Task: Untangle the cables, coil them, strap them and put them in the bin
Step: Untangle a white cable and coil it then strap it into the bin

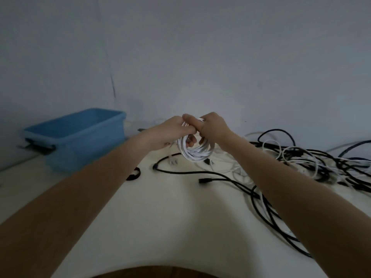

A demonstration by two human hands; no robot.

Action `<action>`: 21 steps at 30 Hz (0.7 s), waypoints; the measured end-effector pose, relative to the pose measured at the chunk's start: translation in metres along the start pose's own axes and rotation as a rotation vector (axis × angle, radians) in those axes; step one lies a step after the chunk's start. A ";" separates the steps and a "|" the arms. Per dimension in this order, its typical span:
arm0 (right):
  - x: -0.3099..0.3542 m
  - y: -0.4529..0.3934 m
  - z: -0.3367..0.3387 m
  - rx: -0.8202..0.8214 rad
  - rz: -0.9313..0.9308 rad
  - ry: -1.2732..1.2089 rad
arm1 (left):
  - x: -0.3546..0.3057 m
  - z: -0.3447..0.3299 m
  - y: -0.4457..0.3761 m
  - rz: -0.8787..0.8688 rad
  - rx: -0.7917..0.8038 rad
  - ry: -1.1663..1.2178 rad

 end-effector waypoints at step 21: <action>0.063 0.041 -0.230 0.675 0.512 0.146 | 0.101 0.152 0.035 0.280 -0.389 0.040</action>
Point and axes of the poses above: each hand's wrist, its own y-axis away from the middle knuckle, its own z-axis out of the back of the hand, x = y × z, the point moved 10 cm from there along -y, towards the middle knuckle, and after that the axes turned 5 degrees about -y, right-handed, at the moved point
